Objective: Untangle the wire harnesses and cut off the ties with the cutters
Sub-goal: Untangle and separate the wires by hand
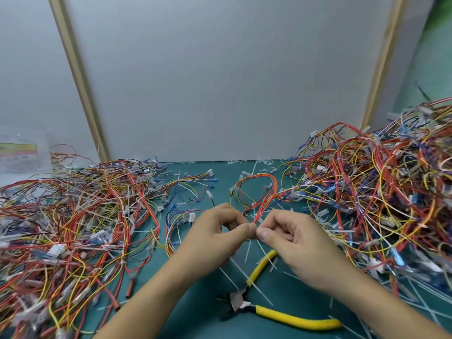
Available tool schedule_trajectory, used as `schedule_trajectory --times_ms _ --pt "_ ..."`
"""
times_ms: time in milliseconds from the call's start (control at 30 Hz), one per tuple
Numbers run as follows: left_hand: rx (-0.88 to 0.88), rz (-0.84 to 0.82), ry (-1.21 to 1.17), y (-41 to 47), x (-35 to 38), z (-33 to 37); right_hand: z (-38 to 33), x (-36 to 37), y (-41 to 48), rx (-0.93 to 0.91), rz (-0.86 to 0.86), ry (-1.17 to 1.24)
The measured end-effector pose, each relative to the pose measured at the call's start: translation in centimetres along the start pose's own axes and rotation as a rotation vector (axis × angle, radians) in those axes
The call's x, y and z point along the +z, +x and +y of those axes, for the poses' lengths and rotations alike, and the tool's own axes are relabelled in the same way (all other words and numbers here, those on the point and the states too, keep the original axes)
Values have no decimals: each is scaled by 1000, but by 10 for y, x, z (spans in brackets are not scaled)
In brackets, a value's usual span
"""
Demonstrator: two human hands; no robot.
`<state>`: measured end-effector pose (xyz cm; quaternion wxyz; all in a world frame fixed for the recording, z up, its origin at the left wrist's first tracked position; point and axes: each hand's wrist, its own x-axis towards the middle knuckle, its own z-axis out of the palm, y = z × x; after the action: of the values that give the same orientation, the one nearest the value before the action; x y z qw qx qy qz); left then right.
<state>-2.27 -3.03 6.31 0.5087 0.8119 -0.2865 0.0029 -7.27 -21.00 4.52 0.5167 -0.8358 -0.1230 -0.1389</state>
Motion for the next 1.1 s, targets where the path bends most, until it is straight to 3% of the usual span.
schedule_trajectory --times_ms 267,400,500,633,833,1000,1100 --pt "-126 44 -234 1 5 0 -4 3 -1 -16 -14 -7" --pt "23 47 -121 1 -3 -2 -9 0 1 -31 40 54" --pt "186 65 32 0 -17 -3 -9 -10 4 -27 183 82" --pt "196 -99 82 0 -23 -2 -4 -18 9 -21 331 141" --pt "123 -249 -65 -1 -15 -4 3 -11 9 -52 260 82" --pt "42 -85 -262 1 -12 -5 -5 -16 5 -123 416 -206" --pt "59 19 -259 3 -10 -7 -13 -10 0 -200 337 -312"
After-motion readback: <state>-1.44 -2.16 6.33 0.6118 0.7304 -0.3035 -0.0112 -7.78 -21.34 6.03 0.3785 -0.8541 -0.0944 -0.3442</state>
